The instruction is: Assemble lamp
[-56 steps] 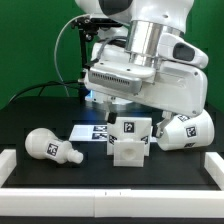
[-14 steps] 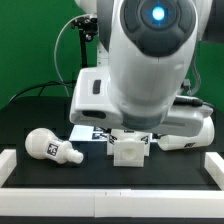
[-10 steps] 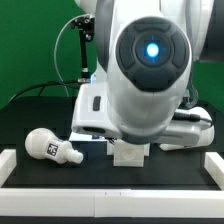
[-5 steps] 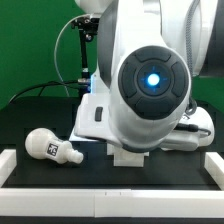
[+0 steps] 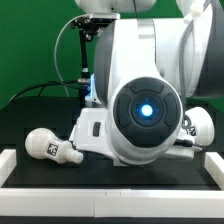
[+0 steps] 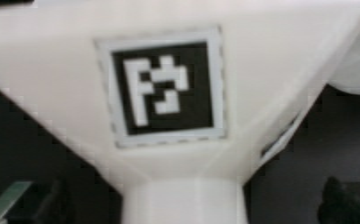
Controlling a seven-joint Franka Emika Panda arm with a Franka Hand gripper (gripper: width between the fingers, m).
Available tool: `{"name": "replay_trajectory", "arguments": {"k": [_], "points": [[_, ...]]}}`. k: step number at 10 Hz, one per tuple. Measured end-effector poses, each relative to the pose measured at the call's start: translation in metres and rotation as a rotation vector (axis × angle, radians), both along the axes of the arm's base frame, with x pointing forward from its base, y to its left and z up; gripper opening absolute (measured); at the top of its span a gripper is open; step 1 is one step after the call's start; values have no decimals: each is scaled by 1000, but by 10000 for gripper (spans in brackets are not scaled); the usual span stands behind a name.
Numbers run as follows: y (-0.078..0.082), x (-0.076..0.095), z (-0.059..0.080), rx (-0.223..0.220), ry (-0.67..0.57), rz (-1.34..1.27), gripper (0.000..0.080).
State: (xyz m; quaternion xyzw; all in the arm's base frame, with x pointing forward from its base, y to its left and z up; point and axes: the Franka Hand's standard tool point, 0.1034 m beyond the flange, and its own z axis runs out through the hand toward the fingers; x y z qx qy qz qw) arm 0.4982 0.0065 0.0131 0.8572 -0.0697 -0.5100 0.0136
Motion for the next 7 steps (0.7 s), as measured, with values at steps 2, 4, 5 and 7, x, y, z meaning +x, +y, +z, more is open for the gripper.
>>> {"name": "replay_trajectory", "arguments": {"k": [2,4,5,7], "points": [[0,-3,-1,3,10,2,699],[0,-3,-1,4,10,3,606],[1,-3,-1,4,10,3,606],[1,-3,1,8,13,5,353]]}}
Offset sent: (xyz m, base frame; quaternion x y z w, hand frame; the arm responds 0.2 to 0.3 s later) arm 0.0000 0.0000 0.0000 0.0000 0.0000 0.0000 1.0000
